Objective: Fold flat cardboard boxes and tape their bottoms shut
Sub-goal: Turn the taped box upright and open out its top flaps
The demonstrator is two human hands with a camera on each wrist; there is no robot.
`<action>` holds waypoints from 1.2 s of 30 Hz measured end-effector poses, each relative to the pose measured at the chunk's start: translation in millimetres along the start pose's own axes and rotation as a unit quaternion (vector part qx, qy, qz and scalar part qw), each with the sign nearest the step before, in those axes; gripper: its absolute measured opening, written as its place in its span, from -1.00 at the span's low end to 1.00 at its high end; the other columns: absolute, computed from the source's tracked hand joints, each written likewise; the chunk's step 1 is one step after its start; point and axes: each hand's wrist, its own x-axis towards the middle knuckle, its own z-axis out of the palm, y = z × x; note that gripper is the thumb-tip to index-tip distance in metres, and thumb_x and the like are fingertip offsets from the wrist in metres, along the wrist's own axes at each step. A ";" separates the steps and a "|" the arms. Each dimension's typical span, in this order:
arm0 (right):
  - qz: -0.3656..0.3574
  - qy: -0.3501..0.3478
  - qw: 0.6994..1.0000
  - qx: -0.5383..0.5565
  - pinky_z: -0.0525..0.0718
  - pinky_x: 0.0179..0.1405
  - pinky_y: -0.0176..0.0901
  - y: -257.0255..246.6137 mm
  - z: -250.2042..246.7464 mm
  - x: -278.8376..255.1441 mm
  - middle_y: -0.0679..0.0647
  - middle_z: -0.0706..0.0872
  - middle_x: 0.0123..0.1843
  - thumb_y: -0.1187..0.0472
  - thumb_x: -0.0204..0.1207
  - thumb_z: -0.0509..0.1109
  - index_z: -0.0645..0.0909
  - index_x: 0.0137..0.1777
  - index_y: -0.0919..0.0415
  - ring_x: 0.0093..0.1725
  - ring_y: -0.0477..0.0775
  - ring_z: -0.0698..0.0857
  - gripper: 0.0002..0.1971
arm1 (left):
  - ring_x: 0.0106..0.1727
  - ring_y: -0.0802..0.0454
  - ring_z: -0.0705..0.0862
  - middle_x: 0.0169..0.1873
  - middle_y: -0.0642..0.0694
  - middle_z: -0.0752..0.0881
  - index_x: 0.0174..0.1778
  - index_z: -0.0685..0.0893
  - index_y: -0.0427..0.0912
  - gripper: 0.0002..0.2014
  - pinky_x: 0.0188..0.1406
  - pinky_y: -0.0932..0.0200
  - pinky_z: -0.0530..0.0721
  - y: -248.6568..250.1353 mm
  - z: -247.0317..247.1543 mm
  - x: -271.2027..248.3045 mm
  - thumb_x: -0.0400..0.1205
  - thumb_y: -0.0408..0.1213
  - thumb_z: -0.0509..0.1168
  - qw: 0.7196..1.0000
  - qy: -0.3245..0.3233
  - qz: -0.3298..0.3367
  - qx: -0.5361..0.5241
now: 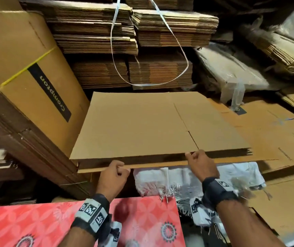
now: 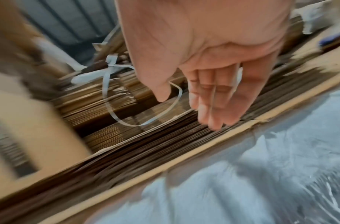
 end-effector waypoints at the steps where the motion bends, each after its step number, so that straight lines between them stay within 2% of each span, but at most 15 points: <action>1: -0.043 -0.003 0.999 -0.006 0.66 0.15 0.08 -1.6 1.2 -18.5 0.14 0.73 0.28 -0.33 0.66 0.22 0.55 0.32 0.07 0.22 0.23 0.69 -0.49 | 0.04 -0.02 0.79 -0.04 0.08 0.81 0.25 0.61 -0.03 -0.68 0.09 0.03 0.68 -1.1 -0.6 -12.7 0.63 -0.03 0.40 0.996 -0.003 0.037 0.080; 3: -0.140 -0.011 0.989 -0.040 0.59 0.36 0.15 -5.4 6.1 -61.3 0.08 0.50 0.61 -0.32 0.69 0.20 0.38 0.62 0.07 0.56 0.13 0.50 -0.35 | 0.32 0.03 0.64 0.26 0.13 0.68 0.47 0.49 0.06 -0.53 0.23 -0.07 0.60 0.8 -5.3 -43.1 0.65 0.08 0.31 0.964 0.001 0.110 0.241; 5: -0.215 -0.014 0.974 -0.070 0.43 0.55 0.20 -9.6 10.7 -105.9 0.04 0.26 0.77 -0.32 0.70 0.14 0.24 0.73 0.04 0.74 0.06 0.23 -0.29 | 0.46 0.05 0.53 0.43 0.11 0.57 0.58 0.42 0.09 -0.42 0.32 -0.19 0.53 4.0 -12.3 -77.4 0.63 0.16 0.19 0.927 0.029 0.173 0.330; 8: -0.276 -0.030 0.958 -0.076 0.28 0.64 0.26 -15.5 19.5 -169.1 0.05 0.10 0.83 -0.34 0.64 0.06 0.18 0.78 0.03 0.81 0.07 0.05 -0.22 | 0.58 0.02 0.48 0.61 0.01 0.48 0.63 0.48 0.02 -0.35 0.38 -0.32 0.50 -0.7 -27.2 -128.8 0.61 0.19 0.15 0.903 0.070 0.227 0.357; 10: -0.320 -0.043 0.944 -0.074 0.25 0.67 0.27 -20.3 28.8 -209.7 0.05 0.10 0.83 -0.37 0.62 0.01 0.20 0.78 0.05 0.81 0.09 0.06 -0.19 | 0.61 -0.01 0.46 0.65 -0.01 0.44 0.65 0.47 0.03 -0.35 0.39 -0.36 0.50 -10.7 -40.2 -164.4 0.62 0.17 0.19 0.897 0.080 0.230 0.369; 11: -0.342 -0.052 0.936 -0.069 0.30 0.66 0.29 -23.1 34.3 -229.8 0.08 0.15 0.82 -0.37 0.63 0.02 0.24 0.77 0.06 0.80 0.12 0.12 -0.20 | 0.61 -0.02 0.46 0.66 -0.01 0.43 0.65 0.46 0.04 -0.35 0.39 -0.37 0.50 -18.4 -48.4 -182.8 0.62 0.17 0.19 0.896 0.081 0.226 0.373; 14: -0.404 -0.077 0.910 -0.051 0.53 0.51 0.31 -33.4 56.3 -288.2 0.14 0.31 0.77 -0.31 0.63 0.16 0.37 0.70 0.07 0.73 0.20 0.33 -0.27 | 0.59 -0.05 0.48 0.66 -0.01 0.43 0.64 0.47 0.05 -0.37 0.37 -0.33 0.51 -48.8 -77.7 -241.6 0.63 0.18 0.18 0.900 0.074 0.192 0.385; 17: -0.456 -0.109 0.883 -0.028 0.58 0.41 0.29 -42.1 80.0 -352.1 0.13 0.37 0.74 -0.27 0.61 0.25 0.37 0.68 0.05 0.69 0.21 0.40 -0.30 | 0.52 -0.04 0.51 0.64 -0.03 0.45 0.64 0.43 0.05 -0.37 0.21 -0.20 0.61 -90.6 -111.3 -307.7 0.66 0.20 0.19 0.909 0.065 0.150 0.383; 20: -0.495 -0.155 0.855 -0.017 0.53 0.47 0.29 -49.9 99.5 -415.9 0.06 0.29 0.78 -0.30 0.65 0.17 0.35 0.70 0.01 0.74 0.13 0.30 -0.31 | 0.50 -0.09 0.55 0.61 -0.04 0.49 0.63 0.44 0.05 -0.38 0.19 -0.21 0.66 -136.3 -144.3 -374.2 0.64 0.18 0.19 0.930 0.081 0.079 0.349; 24: -0.518 -0.267 0.809 -0.079 0.23 0.64 0.16 -79.1 120.3 -492.8 -0.15 -0.11 0.84 -0.49 0.53 -0.21 0.07 0.79 -0.17 0.81 -0.05 -0.06 -0.15 | 0.51 -0.07 0.56 0.58 -0.02 0.53 0.62 0.46 0.05 -0.39 0.21 -0.18 0.66 -196.7 -190.6 -455.6 0.64 0.17 0.20 0.941 0.133 -0.007 0.312; 25: -0.526 -0.275 0.800 -0.085 0.24 0.64 0.16 -89.7 127.1 -511.3 -0.14 -0.09 0.84 -0.50 0.50 -0.22 0.08 0.78 -0.17 0.81 -0.04 -0.04 -0.14 | 0.48 -0.07 0.59 0.54 -0.02 0.57 0.60 0.49 0.04 -0.40 0.19 -0.17 0.68 -210.8 -203.5 -473.1 0.63 0.17 0.20 0.939 0.148 -0.021 0.310; 28: -0.560 -0.289 0.771 -0.086 0.35 0.57 0.20 -126.3 160.3 -573.5 -0.07 0.11 0.82 -0.49 0.50 -0.11 0.27 0.73 -0.11 0.79 0.04 0.15 -0.15 | 0.44 -0.07 0.63 0.46 0.01 0.63 0.53 0.53 0.05 -0.43 0.20 -0.18 0.72 -253.7 -250.3 -523.3 0.61 0.16 0.23 0.938 0.193 -0.048 0.284; 33: -0.610 -0.333 0.709 -0.114 0.25 0.62 0.16 -200.5 218.2 -700.5 -0.10 -0.01 0.83 -0.45 0.43 -0.18 0.16 0.75 -0.15 0.80 0.01 0.02 -0.13 | 0.34 0.06 0.60 0.37 0.11 0.66 0.47 0.55 0.09 -0.47 0.06 -0.07 0.73 -323.7 -348.1 -606.8 0.59 0.17 0.27 0.920 0.267 -0.103 0.267; 36: -0.633 -0.348 0.681 -0.116 0.26 0.60 0.12 -241.9 256.1 -769.5 -0.08 0.01 0.82 -0.42 0.40 -0.19 0.20 0.72 -0.15 0.80 -0.01 -0.01 -0.14 | 0.25 0.06 0.65 0.28 0.11 0.71 0.39 0.53 0.12 -0.52 -0.03 -0.05 0.74 -362.6 -403.0 -643.8 0.55 0.15 0.24 0.909 0.286 -0.139 0.268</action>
